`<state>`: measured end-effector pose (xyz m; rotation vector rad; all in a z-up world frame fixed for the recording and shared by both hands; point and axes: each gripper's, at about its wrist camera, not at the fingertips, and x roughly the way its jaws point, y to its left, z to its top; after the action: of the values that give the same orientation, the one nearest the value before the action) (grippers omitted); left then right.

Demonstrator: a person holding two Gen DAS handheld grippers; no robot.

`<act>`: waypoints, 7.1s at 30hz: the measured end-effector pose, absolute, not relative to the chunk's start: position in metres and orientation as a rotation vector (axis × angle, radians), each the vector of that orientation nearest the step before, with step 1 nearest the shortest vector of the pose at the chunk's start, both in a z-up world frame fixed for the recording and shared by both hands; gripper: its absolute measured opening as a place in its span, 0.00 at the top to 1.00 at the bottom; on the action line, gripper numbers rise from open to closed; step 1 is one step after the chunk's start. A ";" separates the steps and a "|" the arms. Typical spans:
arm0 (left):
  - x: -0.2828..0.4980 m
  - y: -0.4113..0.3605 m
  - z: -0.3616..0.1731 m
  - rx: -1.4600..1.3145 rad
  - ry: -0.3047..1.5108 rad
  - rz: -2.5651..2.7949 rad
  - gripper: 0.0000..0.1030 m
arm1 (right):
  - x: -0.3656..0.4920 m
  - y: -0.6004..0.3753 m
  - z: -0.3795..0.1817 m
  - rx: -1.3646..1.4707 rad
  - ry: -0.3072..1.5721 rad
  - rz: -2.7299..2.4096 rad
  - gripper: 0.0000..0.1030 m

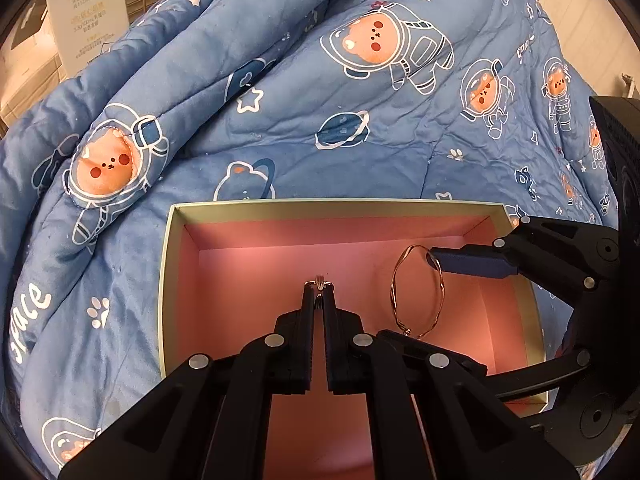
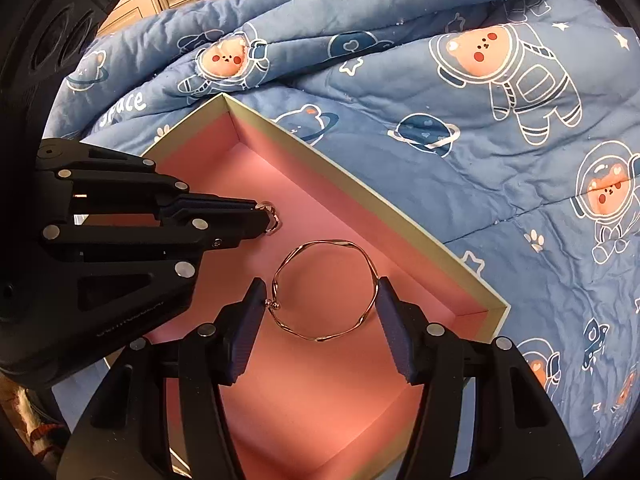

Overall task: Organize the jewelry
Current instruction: 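Lower the ring and bangle into the pink-lined box and open both tools, then withdraw both tools from the box back to the jewelry pile, then grasp the gold star charm with the left tool while the right grasps the pearl bracelet, then lower the star charm and pearl bracelet into the box and open both tools, then withdraw both tools from the box toward the remaining jewelry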

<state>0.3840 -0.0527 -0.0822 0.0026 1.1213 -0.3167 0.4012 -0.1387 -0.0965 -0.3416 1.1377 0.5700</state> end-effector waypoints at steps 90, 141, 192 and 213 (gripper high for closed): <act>0.161 -0.063 -0.098 0.084 0.841 -0.394 0.83 | 0.167 -0.216 -0.067 0.139 1.004 0.591 0.90; 0.310 -0.035 -0.043 0.078 0.948 -0.328 0.83 | 0.330 -0.186 -0.032 0.372 1.029 0.639 0.90; 0.343 -0.046 -0.044 0.109 0.941 -0.312 0.47 | 0.347 -0.169 -0.070 -0.044 1.129 0.480 0.55; 0.226 0.016 -0.043 -0.046 0.798 -0.205 0.16 | 0.264 -0.202 -0.033 -0.020 0.898 0.446 0.31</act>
<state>0.2262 0.0158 -0.0433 -0.0464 0.7985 -0.2050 0.2641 -0.2020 -0.0333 -0.0199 0.8975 0.4457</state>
